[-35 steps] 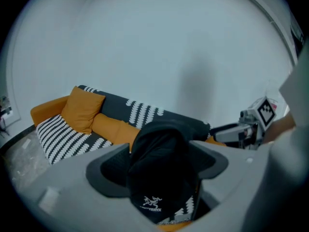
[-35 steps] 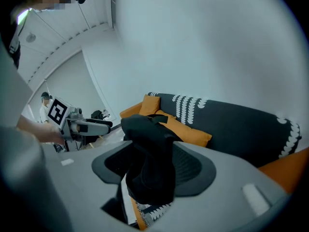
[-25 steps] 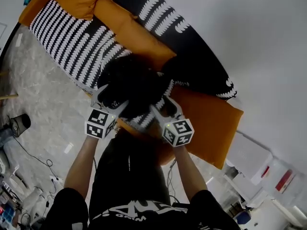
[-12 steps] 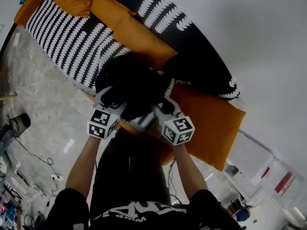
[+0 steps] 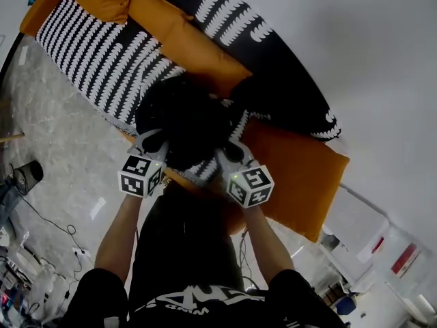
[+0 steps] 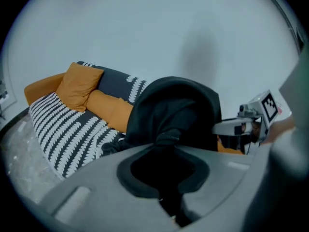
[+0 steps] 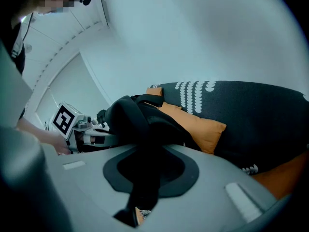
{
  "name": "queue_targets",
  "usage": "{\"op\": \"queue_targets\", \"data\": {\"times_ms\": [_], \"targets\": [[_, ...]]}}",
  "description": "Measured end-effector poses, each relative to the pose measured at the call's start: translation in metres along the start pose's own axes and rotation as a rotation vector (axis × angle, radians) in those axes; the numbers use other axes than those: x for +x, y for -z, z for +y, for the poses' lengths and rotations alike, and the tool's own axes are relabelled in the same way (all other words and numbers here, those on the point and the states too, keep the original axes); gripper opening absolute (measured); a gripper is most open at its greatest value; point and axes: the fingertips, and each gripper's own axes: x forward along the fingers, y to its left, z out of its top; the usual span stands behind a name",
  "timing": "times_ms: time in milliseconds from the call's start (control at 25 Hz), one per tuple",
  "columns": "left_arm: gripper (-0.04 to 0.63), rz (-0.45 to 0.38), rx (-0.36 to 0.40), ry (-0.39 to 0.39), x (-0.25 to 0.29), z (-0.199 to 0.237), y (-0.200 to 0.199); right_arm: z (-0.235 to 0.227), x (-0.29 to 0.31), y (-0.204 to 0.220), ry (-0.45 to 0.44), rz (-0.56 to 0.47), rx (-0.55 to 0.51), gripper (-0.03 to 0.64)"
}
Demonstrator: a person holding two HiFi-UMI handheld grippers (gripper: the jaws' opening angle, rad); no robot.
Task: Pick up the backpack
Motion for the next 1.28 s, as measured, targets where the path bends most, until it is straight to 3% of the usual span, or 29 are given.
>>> {"op": "queue_targets", "data": {"times_ms": [160,560,760,1000,1280], "targets": [[0.025,-0.031,-0.063,0.038,-0.020,-0.002,-0.012,0.017,-0.004,-0.013,-0.033,-0.023,-0.009,0.041],[0.018,-0.088,-0.123,0.075,-0.101,-0.019,-0.053,0.059,-0.047,-0.051,-0.026,-0.015,0.008,0.032],[0.018,-0.125,-0.116,0.122,-0.153,-0.049,-0.078,0.094,-0.093,-0.076,-0.033,-0.071,0.035,0.032],[0.018,-0.145,-0.050,0.200,-0.227,-0.108,-0.097,0.140,-0.168,-0.096,-0.050,-0.117,0.081,0.034],[0.018,-0.209,-0.024,0.234,-0.276,-0.146,-0.095,0.177,-0.214,-0.092,-0.084,-0.191,0.092,0.034]]}}
